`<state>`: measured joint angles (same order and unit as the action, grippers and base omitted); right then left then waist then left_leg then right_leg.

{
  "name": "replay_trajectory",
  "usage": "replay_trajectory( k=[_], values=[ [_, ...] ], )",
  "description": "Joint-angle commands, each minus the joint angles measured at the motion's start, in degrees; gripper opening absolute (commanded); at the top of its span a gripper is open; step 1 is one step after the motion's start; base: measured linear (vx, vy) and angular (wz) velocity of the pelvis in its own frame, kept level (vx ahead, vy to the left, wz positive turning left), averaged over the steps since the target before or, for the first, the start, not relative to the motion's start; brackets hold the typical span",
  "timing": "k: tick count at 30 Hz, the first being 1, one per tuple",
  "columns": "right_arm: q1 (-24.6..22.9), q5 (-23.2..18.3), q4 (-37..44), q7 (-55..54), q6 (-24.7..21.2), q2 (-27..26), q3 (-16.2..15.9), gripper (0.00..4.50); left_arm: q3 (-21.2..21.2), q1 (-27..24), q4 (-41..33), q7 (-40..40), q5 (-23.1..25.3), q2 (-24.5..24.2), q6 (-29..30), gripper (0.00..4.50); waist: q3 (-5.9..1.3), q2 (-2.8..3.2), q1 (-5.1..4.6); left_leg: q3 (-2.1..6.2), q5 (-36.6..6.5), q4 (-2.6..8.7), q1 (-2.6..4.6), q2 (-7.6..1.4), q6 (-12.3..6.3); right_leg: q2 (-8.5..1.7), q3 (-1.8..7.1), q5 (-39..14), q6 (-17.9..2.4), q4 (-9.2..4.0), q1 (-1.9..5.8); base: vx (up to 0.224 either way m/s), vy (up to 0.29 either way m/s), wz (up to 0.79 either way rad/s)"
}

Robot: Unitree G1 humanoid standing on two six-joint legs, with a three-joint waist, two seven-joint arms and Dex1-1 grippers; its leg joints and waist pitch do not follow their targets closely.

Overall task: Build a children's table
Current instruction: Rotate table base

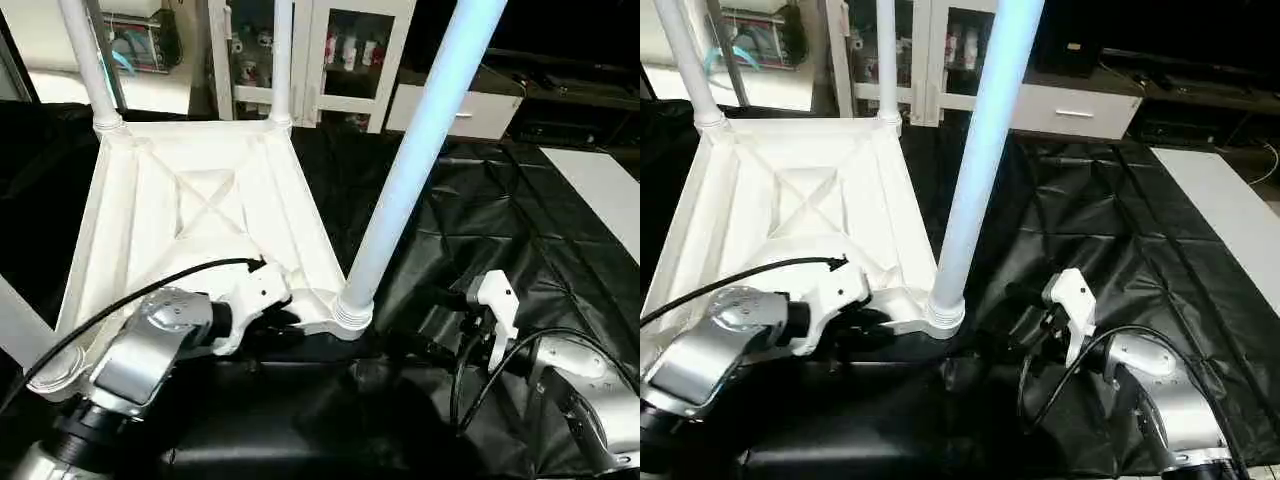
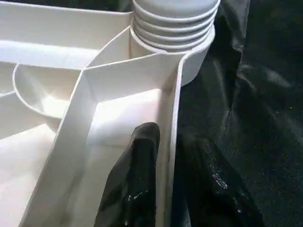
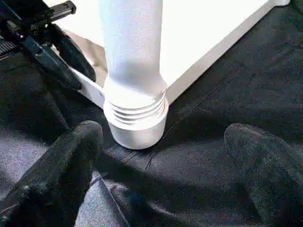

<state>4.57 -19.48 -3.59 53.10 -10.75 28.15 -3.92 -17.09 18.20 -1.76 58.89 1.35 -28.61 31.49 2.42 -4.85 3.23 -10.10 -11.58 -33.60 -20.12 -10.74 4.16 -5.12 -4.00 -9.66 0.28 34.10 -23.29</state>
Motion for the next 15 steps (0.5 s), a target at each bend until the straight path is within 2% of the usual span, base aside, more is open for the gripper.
replay_trajectory(
  k=[1,4,13,14,15],
  values=[
    [0.56,0.76,-0.73,0.47,0.54,0.28,0.22,4.50,-0.56,-0.53,0.44,0.23,0.07,-0.71,1.45,1.25,-2.43,0.15,0.31,0.95,-15.77,4.72,-0.11,-2.63,-1.38,-3.24,2.63,-21.16,-8.77,-4.51,2.15,0.000,0.000,0.00],
    [0.66,0.74,-1.01,0.48,0.78,0.28,0.24,4.50,-0.49,0.04,0.63,-0.03,0.12,-1.40,0.42,1.44,-2.45,0.16,0.34,0.95,-15.72,4.69,-0.16,-2.59,-1.40,-3.26,2.63,-21.25,-8.78,-4.54,2.19,0.000,0.000,0.00],
    [0.97,0.82,-1.79,0.24,1.26,-0.07,0.28,4.50,-3.22,-0.41,1.29,1.91,0.83,-3.73,-1.09,1.44,-2.52,0.60,0.38,0.93,-15.57,4.72,-0.06,-2.60,-1.05,-3.18,2.64,-19.23,-9.61,-4.24,2.27,0.000,0.000,0.00],
    [0.96,0.81,-1.76,0.21,1.26,-0.09,0.28,4.50,-3.28,-0.45,1.31,1.99,0.76,-3.71,-1.09,1.17,-2.54,0.55,0.35,0.91,-15.56,4.70,-0.05,-2.61,-0.97,-3.17,2.65,-18.99,-9.73,-4.25,2.28,0.000,0.000,0.00],
    [0.90,0.79,-1.70,0.16,1.28,-0.14,0.30,4.50,-3.27,-0.59,1.48,1.76,0.69,-3.50,-1.22,1.08,-2.57,0.60,0.36,0.89,-15.53,4.68,-0.01,-2.60,-0.96,-3.11,2.65,-18.39,-9.92,-4.20,2.29,0.000,0.000,0.00]
  ],
)
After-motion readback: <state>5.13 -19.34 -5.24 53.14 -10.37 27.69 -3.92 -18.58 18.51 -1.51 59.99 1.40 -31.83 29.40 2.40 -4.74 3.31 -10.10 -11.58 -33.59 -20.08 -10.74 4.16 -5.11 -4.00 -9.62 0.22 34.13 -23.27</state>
